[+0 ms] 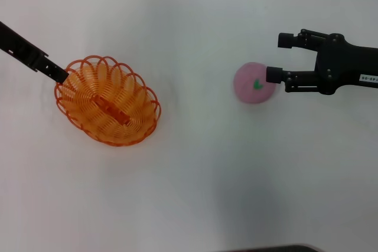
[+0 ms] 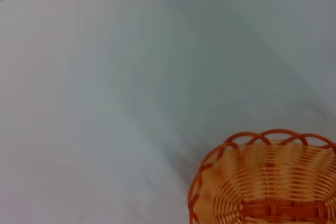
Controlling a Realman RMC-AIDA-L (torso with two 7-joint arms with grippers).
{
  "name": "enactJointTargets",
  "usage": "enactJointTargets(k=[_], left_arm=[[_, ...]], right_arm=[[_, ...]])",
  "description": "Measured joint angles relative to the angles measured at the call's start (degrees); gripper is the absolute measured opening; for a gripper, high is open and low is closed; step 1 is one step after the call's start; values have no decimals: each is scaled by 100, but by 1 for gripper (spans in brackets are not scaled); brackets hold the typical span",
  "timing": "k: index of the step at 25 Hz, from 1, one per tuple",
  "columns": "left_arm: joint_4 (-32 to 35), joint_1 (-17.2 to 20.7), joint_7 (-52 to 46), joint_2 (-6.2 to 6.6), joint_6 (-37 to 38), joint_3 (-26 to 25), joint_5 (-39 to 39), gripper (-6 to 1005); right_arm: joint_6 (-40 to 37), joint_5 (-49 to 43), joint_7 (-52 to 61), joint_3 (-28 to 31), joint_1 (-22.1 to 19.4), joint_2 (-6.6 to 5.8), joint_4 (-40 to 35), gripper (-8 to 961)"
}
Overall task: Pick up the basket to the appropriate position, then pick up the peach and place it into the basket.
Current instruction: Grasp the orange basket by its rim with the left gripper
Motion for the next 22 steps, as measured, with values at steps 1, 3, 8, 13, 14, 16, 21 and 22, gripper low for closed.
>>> enactJointTargets(k=[1,3,8,13,14,16,21,22], left_arm=[[-23,-15,-3,6,15,6,3,786],[-55,-27,-21,8,29,7,7,786],[-90,-34,-128,8,-16,11,15,786],[-171,-78,-338,5,-158,4,19,787],[-201,-89,-365,1,-207,4,20,787],[-298,-120,-414,-10,-325,19,22,787],[-789,-302,-435,-18,-689,24,25,786],[-959,-366,-435,-17,-808,24,26,786]], right_arm=[[0,0,0,-1,2,1,0,939],[-4,1,-1,0,19,3,0,939],[5,1,-1,-21,51,22,0,939],[43,1,-9,-23,74,36,0,939],[43,1,-9,-23,74,36,0,939],[64,1,-10,-29,83,37,0,938],[116,1,-28,-33,97,47,0,939],[127,1,-31,-33,105,49,0,939]])
